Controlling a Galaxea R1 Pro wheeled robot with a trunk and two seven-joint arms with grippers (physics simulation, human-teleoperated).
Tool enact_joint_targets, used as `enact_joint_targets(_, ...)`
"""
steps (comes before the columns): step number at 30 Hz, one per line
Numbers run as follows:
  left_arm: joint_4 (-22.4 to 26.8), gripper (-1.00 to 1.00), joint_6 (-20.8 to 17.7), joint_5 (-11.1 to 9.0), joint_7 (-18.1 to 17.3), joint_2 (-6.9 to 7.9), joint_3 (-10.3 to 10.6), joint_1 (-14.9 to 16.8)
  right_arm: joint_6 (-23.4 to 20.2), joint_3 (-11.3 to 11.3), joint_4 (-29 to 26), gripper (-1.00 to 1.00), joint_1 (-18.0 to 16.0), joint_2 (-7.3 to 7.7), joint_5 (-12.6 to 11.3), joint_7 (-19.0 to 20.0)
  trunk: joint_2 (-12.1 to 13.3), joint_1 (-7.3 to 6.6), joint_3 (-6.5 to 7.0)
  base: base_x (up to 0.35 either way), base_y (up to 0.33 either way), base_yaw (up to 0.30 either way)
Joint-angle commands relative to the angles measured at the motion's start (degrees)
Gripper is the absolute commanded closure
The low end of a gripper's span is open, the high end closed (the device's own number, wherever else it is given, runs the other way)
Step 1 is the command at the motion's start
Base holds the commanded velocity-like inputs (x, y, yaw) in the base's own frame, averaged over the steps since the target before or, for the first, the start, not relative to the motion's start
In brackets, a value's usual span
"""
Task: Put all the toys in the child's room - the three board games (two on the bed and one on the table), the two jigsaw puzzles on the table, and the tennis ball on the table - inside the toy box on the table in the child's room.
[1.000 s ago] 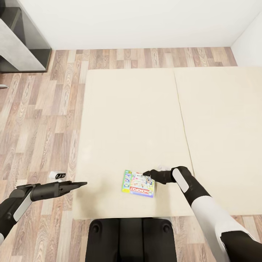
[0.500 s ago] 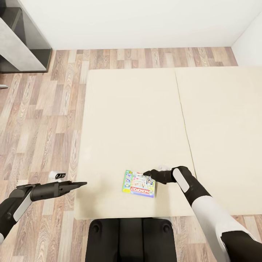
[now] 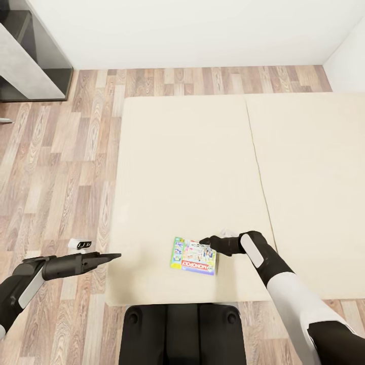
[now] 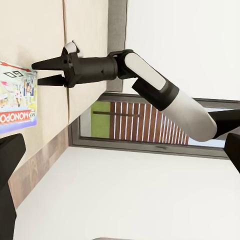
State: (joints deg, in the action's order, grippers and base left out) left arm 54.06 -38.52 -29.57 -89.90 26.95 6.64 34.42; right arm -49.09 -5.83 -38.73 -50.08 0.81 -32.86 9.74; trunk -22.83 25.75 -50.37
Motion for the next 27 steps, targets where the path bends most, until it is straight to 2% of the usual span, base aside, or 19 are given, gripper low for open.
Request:
enact_joint_targets(1, -0.01, -1.0, -0.62, -0.32, -0.1, 0.08, 0.23, 0.03, -0.13, -0.15, -0.03, -1.0, -0.02, 0.06, 0.5, 0.45, -0.09, 0.03, -0.06, 0.0, 0.003, 0.0)
enact_joint_targets(16, -0.01, -1.0, -0.62, -0.32, -0.1, 0.11, 0.23, 0.03, -0.13, -0.12, -0.03, -1.0, -0.02, 0.07, 0.43, 0.45, -0.09, 0.03, -0.06, 0.0, 0.002, 0.0)
enact_joint_targets(27, -0.01, -1.0, -0.62, -0.31, -0.1, 0.12, 0.22, 0.03, -0.13, -0.14, -0.11, -1.0, -0.02, 0.07, 0.43, 0.54, -0.09, 0.03, -0.06, 0.0, 0.084, 0.0)
